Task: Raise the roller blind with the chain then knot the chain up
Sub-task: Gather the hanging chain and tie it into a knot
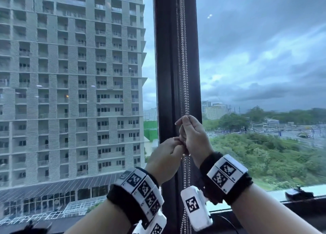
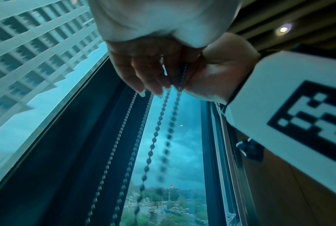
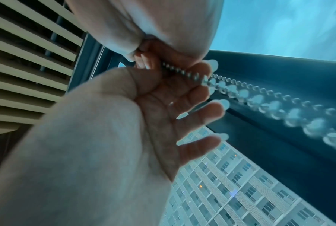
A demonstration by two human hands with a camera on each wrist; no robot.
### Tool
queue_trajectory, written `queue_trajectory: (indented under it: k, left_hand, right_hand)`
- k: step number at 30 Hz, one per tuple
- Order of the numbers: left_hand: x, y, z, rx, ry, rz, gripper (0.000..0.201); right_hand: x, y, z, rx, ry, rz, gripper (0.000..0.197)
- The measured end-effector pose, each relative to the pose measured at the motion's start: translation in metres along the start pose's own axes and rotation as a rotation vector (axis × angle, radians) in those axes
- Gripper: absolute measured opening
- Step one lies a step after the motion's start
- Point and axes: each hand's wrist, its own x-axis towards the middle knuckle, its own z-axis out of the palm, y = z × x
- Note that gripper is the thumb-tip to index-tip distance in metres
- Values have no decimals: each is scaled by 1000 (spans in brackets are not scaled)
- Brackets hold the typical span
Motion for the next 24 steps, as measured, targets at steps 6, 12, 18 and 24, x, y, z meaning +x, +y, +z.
queue_trajectory:
  k: [6,12,18,24]
  left_hand:
    - [8,18,-25,512,176,220,29]
    - [23,47,-29,842,67,686,36]
    - [31,52,-24,1044,-295,719,48]
    - [45,40,-25,863,-230,659,40]
  right_hand:
    - [-12,7,-15,-17,92,-23,19]
    - [-39,22,-31,-62,-39,83,23]
    - [-53,25,-50,-108,-126,112,16]
    - [-51,18,-80,-142,-192,47,25]
